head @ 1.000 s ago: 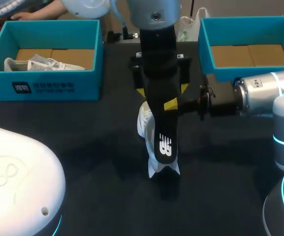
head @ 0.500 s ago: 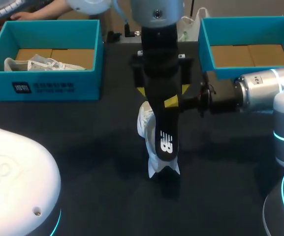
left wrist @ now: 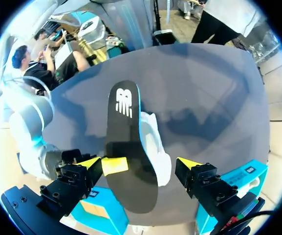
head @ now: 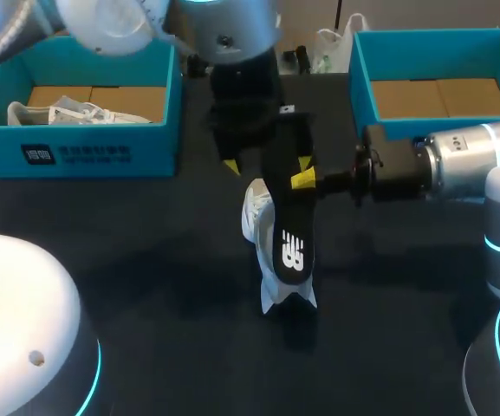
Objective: Take the shoe out of the shoebox, open the shoe tongue, remove and reinsert the insole, then place the shoe into the shoebox
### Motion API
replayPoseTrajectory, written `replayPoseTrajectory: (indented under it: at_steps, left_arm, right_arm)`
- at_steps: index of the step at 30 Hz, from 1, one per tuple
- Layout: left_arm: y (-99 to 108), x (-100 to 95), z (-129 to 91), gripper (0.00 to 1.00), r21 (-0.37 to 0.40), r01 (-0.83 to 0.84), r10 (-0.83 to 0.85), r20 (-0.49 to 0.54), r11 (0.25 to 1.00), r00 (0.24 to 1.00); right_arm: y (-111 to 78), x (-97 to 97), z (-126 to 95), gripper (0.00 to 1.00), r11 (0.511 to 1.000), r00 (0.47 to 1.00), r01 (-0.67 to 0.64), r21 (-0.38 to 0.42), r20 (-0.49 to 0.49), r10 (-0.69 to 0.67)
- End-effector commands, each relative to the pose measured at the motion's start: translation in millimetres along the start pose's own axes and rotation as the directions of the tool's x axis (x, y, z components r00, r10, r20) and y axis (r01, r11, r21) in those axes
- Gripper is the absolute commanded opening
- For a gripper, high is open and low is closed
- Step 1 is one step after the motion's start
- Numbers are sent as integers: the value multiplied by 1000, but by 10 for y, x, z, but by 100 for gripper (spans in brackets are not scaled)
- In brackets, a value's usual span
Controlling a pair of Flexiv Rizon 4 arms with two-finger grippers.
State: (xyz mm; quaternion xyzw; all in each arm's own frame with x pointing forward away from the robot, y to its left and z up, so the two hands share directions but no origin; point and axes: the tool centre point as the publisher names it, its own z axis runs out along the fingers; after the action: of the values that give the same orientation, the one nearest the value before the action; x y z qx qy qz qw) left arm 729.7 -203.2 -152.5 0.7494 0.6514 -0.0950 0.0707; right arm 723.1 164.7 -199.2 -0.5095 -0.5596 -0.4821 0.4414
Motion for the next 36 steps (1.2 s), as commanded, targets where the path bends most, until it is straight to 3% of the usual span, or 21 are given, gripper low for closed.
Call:
replayPoseTrajectory:
  at_steps: [1,7,15,23,29,36]
  left_arm:
    - [-71,135,-17,100,-22,26,-21,216,999,976]
    - [-98,205,-135,100,-76,18,12,385,997,923]
    - [-116,330,-177,100,-132,16,51,490,991,870]
    - [-90,417,-246,100,-181,80,63,670,980,739]
    - [-64,445,-253,100,-171,115,56,759,979,649]
    - [-65,436,-255,100,-200,149,59,763,968,643]
  right_arm:
    - [-33,58,-11,0,1000,1000,-1,-7,11,1]
    - [-32,68,-6,0,1000,1000,-5,-5,3,5]
    - [-34,124,-6,0,1000,1000,0,-11,-6,0]
    - [-93,148,-21,0,1000,1000,-17,-20,-23,16]
    - [-122,136,-4,0,998,995,-51,-22,-83,49]
    - [-138,174,2,0,997,993,-72,-23,-99,69]
